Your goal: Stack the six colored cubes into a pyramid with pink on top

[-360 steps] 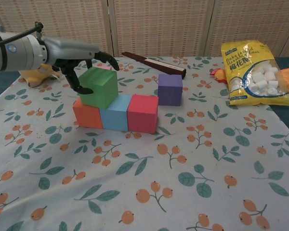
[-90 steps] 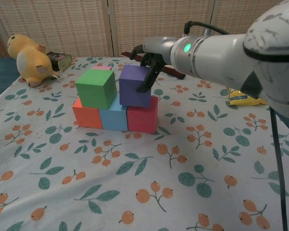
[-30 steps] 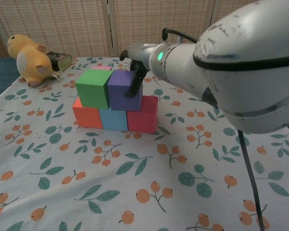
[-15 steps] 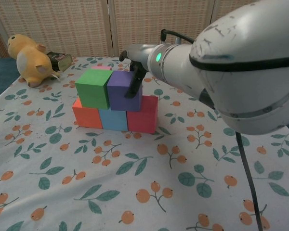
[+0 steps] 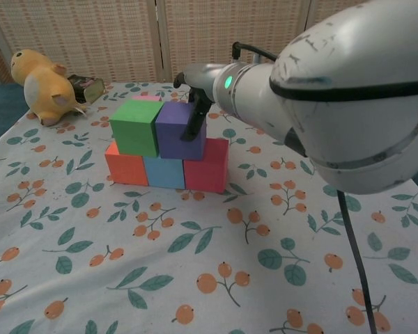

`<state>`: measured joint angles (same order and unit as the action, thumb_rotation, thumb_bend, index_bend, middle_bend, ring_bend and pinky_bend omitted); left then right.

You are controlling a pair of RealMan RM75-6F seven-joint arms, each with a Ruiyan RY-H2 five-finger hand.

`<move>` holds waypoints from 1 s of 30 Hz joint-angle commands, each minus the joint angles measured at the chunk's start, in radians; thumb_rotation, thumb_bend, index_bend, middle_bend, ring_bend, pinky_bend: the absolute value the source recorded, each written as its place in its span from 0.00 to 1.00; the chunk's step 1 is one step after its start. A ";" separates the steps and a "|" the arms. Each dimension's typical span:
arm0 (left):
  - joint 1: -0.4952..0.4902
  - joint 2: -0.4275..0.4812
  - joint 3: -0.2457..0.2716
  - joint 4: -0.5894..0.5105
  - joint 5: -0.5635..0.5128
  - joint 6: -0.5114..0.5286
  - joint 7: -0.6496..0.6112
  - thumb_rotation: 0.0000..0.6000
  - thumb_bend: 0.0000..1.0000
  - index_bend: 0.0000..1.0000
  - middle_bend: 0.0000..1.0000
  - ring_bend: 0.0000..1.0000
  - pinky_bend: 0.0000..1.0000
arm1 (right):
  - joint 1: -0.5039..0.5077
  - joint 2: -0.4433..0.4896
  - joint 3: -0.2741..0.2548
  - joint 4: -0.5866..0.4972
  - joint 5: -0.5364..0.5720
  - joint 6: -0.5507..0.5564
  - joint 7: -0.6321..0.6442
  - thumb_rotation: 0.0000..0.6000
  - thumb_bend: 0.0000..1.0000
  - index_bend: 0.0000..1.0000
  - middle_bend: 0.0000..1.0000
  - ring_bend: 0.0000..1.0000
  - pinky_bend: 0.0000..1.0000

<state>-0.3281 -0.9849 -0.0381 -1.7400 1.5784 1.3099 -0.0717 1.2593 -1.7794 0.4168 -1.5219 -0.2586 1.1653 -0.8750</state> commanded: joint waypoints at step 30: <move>0.006 0.002 0.002 -0.003 0.006 0.008 -0.001 1.00 0.30 0.13 0.05 0.00 0.16 | -0.014 0.008 -0.001 -0.013 -0.018 0.001 0.011 1.00 0.21 0.00 0.29 0.05 0.04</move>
<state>-0.3219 -0.9831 -0.0360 -1.7428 1.5846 1.3181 -0.0726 1.2453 -1.7706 0.4166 -1.5350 -0.2754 1.1653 -0.8650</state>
